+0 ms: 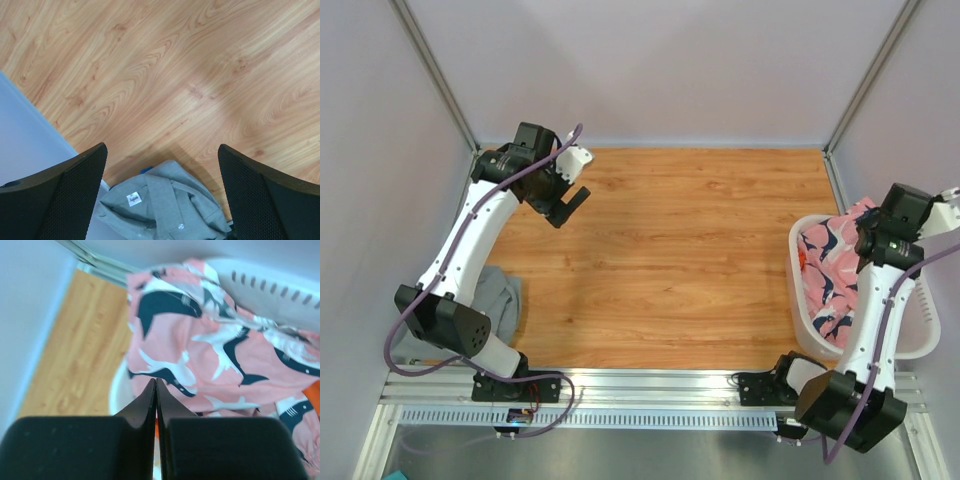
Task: Fold and stack the mixed laundry pile
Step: Pick up the shorts from the bin, then place the shorts at the center of the board.
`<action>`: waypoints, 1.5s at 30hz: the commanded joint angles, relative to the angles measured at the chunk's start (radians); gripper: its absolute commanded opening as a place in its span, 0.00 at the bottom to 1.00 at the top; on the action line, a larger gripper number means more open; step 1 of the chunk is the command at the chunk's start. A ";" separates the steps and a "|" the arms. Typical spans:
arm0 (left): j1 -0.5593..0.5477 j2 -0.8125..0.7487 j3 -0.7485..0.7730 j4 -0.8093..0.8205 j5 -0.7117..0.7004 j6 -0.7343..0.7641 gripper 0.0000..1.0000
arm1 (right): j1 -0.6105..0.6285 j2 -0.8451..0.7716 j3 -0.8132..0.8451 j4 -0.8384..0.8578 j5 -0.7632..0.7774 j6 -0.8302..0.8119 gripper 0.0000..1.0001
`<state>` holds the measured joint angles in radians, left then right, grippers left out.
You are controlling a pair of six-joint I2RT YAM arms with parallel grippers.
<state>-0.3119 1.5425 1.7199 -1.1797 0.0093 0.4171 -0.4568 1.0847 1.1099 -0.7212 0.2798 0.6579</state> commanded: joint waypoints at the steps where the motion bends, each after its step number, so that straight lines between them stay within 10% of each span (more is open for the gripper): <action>1: -0.001 -0.051 0.003 0.002 -0.008 0.003 1.00 | 0.001 -0.043 0.103 -0.015 0.015 -0.023 0.00; 4: -0.001 -0.058 0.001 0.000 -0.008 0.006 1.00 | 0.001 -0.043 0.093 -0.065 -0.005 0.003 0.00; 8: -0.001 -0.067 0.004 -0.008 -0.008 0.009 1.00 | 0.001 -0.043 -0.031 -0.217 -0.024 0.123 0.91; 12: -0.003 -0.062 0.012 -0.020 -0.003 0.009 1.00 | 0.003 -0.100 -0.180 -0.268 -0.002 0.158 1.00; 20: -0.001 -0.068 0.010 -0.026 0.008 -0.003 1.00 | 0.003 -0.089 -0.331 -0.215 -0.045 0.181 0.98; 23: -0.003 -0.081 0.006 -0.028 0.001 0.008 1.00 | 0.003 -0.078 -0.346 -0.176 -0.074 0.169 0.64; 25: -0.001 -0.085 0.007 -0.028 -0.006 0.009 1.00 | 0.003 -0.094 -0.340 -0.165 -0.051 0.166 0.03; 35: -0.001 -0.081 0.020 -0.023 0.003 0.003 1.00 | 0.004 -0.236 0.006 -0.121 0.092 -0.004 0.00; 42: -0.001 -0.136 0.056 0.070 -0.008 -0.020 1.00 | 0.150 -0.073 0.389 0.143 -0.438 -0.069 0.00; 45: 0.000 -0.174 0.063 0.120 -0.008 -0.035 1.00 | 0.489 0.075 0.625 0.181 -0.531 -0.156 0.00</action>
<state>-0.3119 1.4460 1.7294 -1.1465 0.0051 0.4133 -0.2195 1.0458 1.5269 -0.6964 -0.0036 0.6064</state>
